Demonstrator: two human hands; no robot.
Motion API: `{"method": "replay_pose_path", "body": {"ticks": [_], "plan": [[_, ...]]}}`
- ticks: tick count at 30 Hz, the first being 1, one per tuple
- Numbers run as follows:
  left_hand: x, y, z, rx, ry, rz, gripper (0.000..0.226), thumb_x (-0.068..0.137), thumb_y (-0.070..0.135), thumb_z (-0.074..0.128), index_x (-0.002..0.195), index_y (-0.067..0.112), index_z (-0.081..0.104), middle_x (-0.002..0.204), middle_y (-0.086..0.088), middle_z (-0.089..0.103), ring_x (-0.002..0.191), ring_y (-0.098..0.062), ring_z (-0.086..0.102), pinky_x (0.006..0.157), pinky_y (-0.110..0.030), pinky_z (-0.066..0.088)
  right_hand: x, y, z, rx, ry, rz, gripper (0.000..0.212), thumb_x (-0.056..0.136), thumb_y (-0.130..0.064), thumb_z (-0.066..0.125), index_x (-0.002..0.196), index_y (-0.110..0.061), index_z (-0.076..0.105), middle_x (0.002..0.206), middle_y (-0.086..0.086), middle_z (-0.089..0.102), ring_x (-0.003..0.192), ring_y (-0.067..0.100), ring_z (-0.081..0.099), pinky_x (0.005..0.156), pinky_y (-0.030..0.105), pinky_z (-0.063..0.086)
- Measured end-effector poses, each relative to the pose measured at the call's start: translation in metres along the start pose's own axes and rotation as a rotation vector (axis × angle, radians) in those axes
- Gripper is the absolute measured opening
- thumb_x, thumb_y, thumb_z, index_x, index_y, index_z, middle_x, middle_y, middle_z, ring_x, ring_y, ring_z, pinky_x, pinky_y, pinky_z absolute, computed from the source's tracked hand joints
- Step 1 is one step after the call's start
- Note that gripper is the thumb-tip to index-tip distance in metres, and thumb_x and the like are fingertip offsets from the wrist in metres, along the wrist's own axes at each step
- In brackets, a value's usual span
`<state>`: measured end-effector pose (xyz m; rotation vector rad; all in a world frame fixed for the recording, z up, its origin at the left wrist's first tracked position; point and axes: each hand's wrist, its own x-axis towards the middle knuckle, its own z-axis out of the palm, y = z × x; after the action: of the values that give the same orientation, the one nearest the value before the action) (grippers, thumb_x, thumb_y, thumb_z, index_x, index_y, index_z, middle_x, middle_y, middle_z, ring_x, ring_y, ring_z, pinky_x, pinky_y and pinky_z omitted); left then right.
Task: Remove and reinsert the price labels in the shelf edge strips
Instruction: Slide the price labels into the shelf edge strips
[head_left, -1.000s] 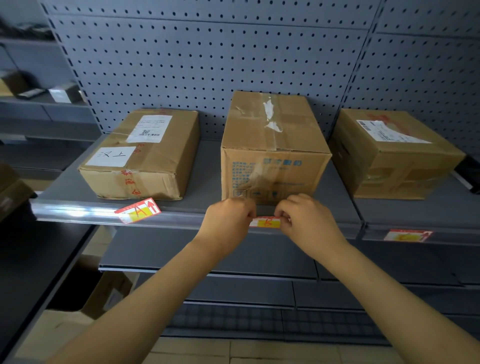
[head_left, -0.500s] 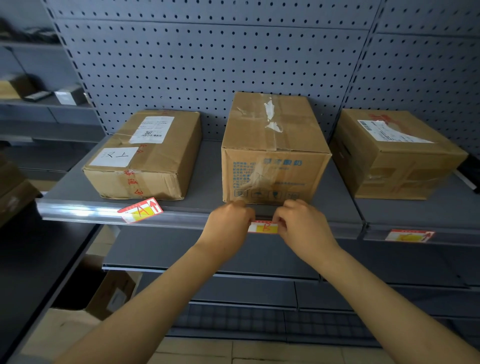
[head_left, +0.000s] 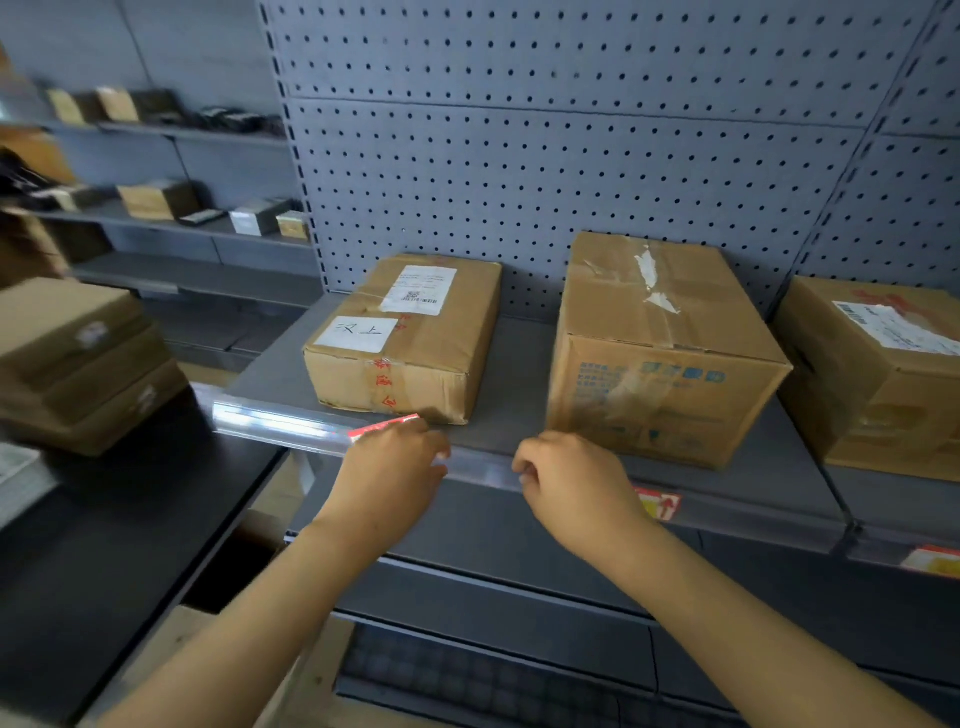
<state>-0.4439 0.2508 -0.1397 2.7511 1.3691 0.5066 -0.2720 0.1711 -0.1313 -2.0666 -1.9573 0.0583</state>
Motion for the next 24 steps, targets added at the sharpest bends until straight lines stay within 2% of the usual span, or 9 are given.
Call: {"method": "replay_pose_path", "body": {"ticks": [3,6,9,12,15,20,22,24], "plan": [[-0.006,-0.043,-0.013,0.044,0.0,-0.074,0.02,0.088,0.027,0.06,0.106,0.025,0.068,0.111,0.0,0.067,0.099,-0.025,0.063,0.082,-0.031,0.049,0.026,-0.031,0.01,0.042,0.019,0.002,0.017,0.088,-0.017,0.052,0.099,-0.023,0.064,0.104,0.001,0.062,0.097,0.026,0.059,0.073,0.033,0.046],[-0.001,-0.087,-0.02,0.048,-0.042,-0.092,0.022,0.088,0.028,0.057,0.108,0.026,0.066,0.111,0.002,0.066,0.101,-0.023,0.062,0.08,-0.03,0.047,0.05,-0.063,0.023,0.112,0.081,0.032,0.022,0.087,-0.014,0.056,0.105,-0.022,0.063,0.108,0.0,0.062,0.1,0.025,0.059,0.077,0.035,0.049],[0.009,-0.121,-0.024,0.046,-0.087,-0.041,0.022,0.089,0.029,0.057,0.109,0.024,0.064,0.112,0.002,0.066,0.101,-0.023,0.062,0.082,-0.032,0.051,0.066,-0.09,0.036,0.149,0.113,0.074,0.023,0.089,-0.012,0.055,0.109,-0.021,0.062,0.111,0.001,0.061,0.101,0.025,0.058,0.079,0.042,0.051],[0.018,-0.135,-0.024,0.029,-0.102,0.029,0.019,0.09,0.027,0.057,0.107,0.023,0.064,0.111,0.001,0.066,0.097,-0.024,0.063,0.08,-0.032,0.052,0.073,-0.105,0.045,0.149,0.156,0.132,0.022,0.09,-0.013,0.055,0.109,-0.02,0.064,0.11,0.003,0.062,0.1,0.026,0.057,0.079,0.044,0.051],[0.023,-0.138,-0.019,0.012,-0.087,0.098,0.017,0.091,0.02,0.053,0.1,0.021,0.067,0.102,-0.001,0.068,0.087,-0.024,0.064,0.073,-0.031,0.054,0.075,-0.114,0.048,0.119,0.174,0.157,0.019,0.092,-0.013,0.053,0.103,-0.016,0.068,0.104,0.004,0.062,0.096,0.024,0.058,0.077,0.043,0.051],[0.024,-0.131,-0.013,0.014,-0.044,0.195,0.014,0.089,0.016,0.056,0.091,0.021,0.069,0.09,0.0,0.067,0.076,-0.022,0.063,0.058,-0.026,0.042,0.075,-0.115,0.051,0.094,0.2,0.169,0.015,0.092,-0.014,0.057,0.096,-0.013,0.071,0.098,0.005,0.058,0.08,0.026,0.061,0.067,0.044,0.053],[0.024,-0.129,-0.012,0.044,-0.081,0.216,0.006,0.078,0.013,0.07,0.076,0.019,0.07,0.076,-0.001,0.067,0.062,-0.022,0.062,0.05,-0.024,0.038,0.073,-0.117,0.051,0.043,0.192,0.148,0.013,0.09,-0.013,0.059,0.093,-0.013,0.072,0.094,0.005,0.06,0.077,0.027,0.061,0.061,0.044,0.053],[0.024,-0.13,-0.011,0.071,-0.104,0.216,0.018,0.061,0.008,0.082,0.059,0.018,0.067,0.059,-0.001,0.063,0.046,-0.021,0.057,0.043,-0.021,0.034,0.072,-0.119,0.052,-0.024,0.209,0.125,0.009,0.083,-0.01,0.066,0.086,-0.015,0.073,0.084,0.002,0.063,0.074,0.025,0.061,0.053,0.04,0.053]]}}
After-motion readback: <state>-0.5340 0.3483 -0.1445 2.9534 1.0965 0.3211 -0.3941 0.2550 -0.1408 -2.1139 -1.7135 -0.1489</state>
